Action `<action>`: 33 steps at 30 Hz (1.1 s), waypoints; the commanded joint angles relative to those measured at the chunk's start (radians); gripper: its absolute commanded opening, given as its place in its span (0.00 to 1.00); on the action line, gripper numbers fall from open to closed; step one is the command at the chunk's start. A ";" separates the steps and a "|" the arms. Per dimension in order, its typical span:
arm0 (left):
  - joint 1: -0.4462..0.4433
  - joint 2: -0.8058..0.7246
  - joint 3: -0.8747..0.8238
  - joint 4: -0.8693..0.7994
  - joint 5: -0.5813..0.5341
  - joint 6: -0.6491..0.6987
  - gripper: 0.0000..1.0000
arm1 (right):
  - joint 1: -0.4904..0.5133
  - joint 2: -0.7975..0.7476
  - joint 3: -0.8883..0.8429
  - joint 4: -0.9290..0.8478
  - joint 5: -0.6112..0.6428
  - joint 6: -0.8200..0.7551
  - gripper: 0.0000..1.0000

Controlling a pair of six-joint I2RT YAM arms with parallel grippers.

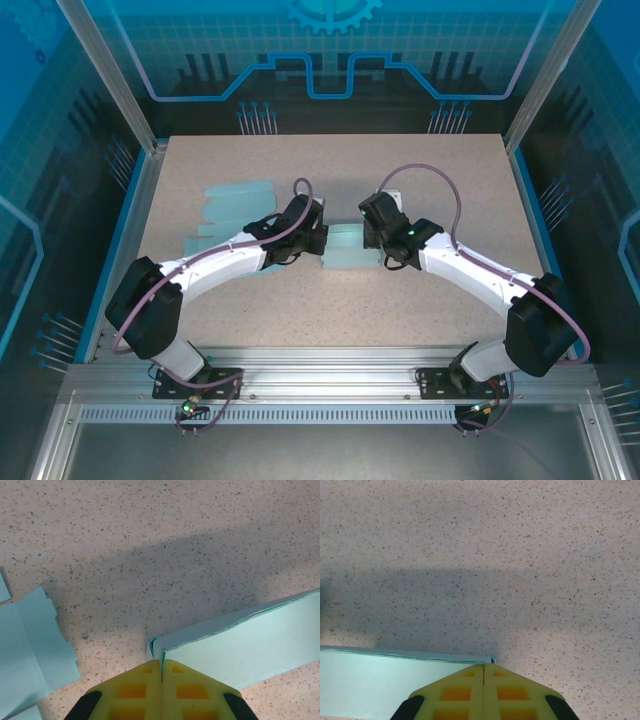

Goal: Fold the paper box

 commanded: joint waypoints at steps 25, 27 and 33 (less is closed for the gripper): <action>-0.047 -0.026 -0.045 0.082 0.081 -0.070 0.00 | 0.042 -0.073 -0.216 0.234 -0.090 -0.058 0.00; -0.047 -0.036 -0.026 0.061 0.088 -0.071 0.00 | 0.044 -0.081 -0.218 0.234 -0.089 -0.060 0.00; -0.046 -0.051 0.005 0.028 0.120 -0.081 0.00 | 0.048 -0.087 -0.215 0.231 -0.086 -0.075 0.00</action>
